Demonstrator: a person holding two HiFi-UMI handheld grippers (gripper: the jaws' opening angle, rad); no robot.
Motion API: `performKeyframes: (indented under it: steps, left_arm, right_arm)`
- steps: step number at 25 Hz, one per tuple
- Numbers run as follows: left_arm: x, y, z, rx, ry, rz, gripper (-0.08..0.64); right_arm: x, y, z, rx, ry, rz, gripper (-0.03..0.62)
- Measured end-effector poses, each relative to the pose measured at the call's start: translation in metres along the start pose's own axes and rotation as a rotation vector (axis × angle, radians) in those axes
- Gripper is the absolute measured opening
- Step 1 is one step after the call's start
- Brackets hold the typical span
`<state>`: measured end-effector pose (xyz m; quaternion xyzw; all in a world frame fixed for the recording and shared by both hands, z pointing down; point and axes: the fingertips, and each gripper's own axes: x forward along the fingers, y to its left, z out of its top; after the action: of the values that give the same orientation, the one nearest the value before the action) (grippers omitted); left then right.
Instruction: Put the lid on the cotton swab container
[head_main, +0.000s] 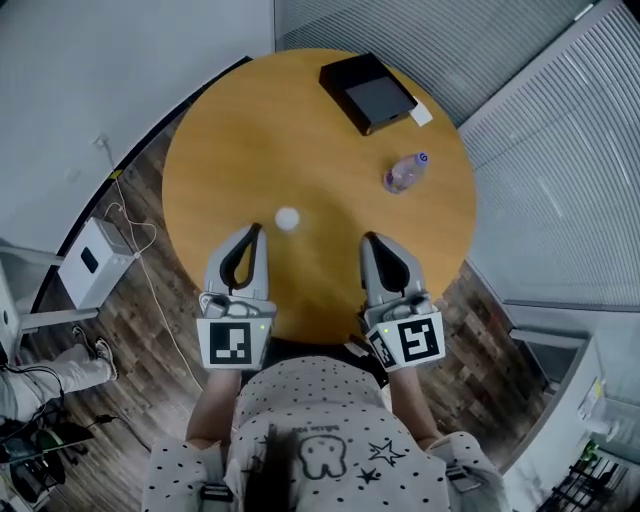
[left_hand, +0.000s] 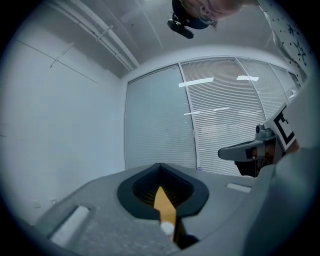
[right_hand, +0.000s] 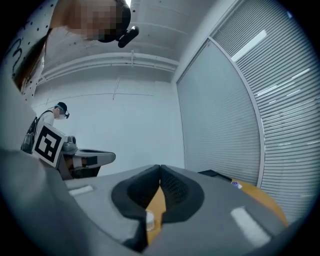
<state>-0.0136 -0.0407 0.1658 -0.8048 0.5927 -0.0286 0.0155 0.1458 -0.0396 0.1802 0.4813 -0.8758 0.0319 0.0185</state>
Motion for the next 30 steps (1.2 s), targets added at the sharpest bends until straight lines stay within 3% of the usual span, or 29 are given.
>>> performKeyframes:
  steps: [8, 19, 30]
  left_arm:
    - [-0.03, -0.007, 0.001, -0.001, 0.01, 0.004, 0.009]
    - [-0.064, -0.016, -0.019, -0.004, 0.009, -0.012, 0.009]
    - [-0.072, -0.021, -0.031, -0.018, 0.007, -0.03, 0.009]
  right_arm:
    - [-0.032, 0.01, 0.002, 0.027, -0.012, -0.022, 0.005]
    - [-0.058, 0.024, -0.025, 0.047, 0.017, -0.019, 0.005]
    - [-0.064, 0.029, -0.039, 0.067, 0.036, -0.022, 0.005]
